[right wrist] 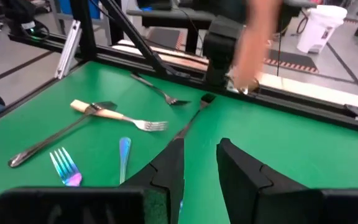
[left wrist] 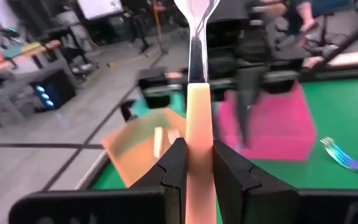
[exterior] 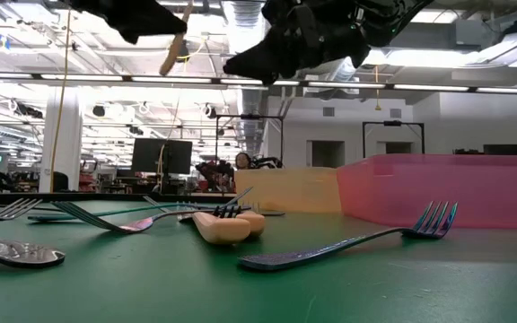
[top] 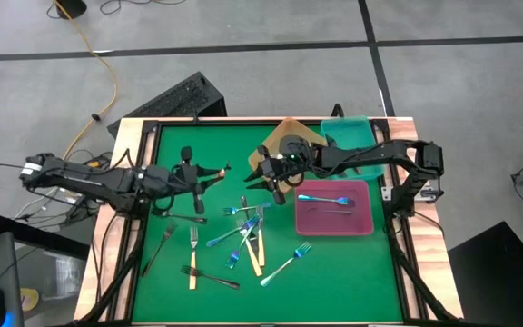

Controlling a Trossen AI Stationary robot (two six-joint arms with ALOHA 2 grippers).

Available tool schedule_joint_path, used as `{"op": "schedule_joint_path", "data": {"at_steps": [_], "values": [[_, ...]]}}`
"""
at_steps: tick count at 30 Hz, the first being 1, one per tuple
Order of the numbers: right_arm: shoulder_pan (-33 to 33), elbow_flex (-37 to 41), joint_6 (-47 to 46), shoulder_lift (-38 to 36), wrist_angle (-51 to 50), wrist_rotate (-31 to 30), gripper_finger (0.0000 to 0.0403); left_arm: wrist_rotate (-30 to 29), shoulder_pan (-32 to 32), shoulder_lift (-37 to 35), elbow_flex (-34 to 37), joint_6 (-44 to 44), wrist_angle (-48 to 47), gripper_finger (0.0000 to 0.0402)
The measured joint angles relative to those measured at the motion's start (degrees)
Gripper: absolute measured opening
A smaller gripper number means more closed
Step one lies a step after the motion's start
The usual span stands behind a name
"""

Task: Sort silverware by color (type)
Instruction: Put the orange fork into the orange bin

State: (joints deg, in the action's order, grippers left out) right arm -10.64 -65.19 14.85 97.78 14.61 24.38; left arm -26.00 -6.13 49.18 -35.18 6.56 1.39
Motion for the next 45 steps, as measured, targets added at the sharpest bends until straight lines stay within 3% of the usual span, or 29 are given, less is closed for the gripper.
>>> {"op": "schedule_joint_path", "data": {"at_steps": [6, 18, 26, 39, 45], "values": [[0.1, 0.0, 0.04, 0.0, 2.93, -0.06, 0.0118, 10.9, 5.97, 0.22, 7.47, 3.22, 20.2, 0.0037], [-0.43, -0.02, -1.55, 0.58, 5.63, -0.43, 0.0118, 16.71, 11.51, 0.6, 13.01, 3.24, 32.12, 0.0039], [-0.37, -0.04, -5.8, 0.72, 9.01, -2.2, 0.0128, 19.79, 12.04, 0.6, 13.86, 2.81, 32.96, 0.004], [0.28, -0.04, -5.86, 0.72, 17.38, -6.56, 0.0238, 25.78, 12.3, 1.55, 13.88, 3.92, 32.52, 0.0041], [1.54, -0.04, -5.39, 0.7, 18.64, -6.51, 0.025, 28.58, 14.9, 5.46, 13.88, 3.92, 34.26, 0.0041]]}}
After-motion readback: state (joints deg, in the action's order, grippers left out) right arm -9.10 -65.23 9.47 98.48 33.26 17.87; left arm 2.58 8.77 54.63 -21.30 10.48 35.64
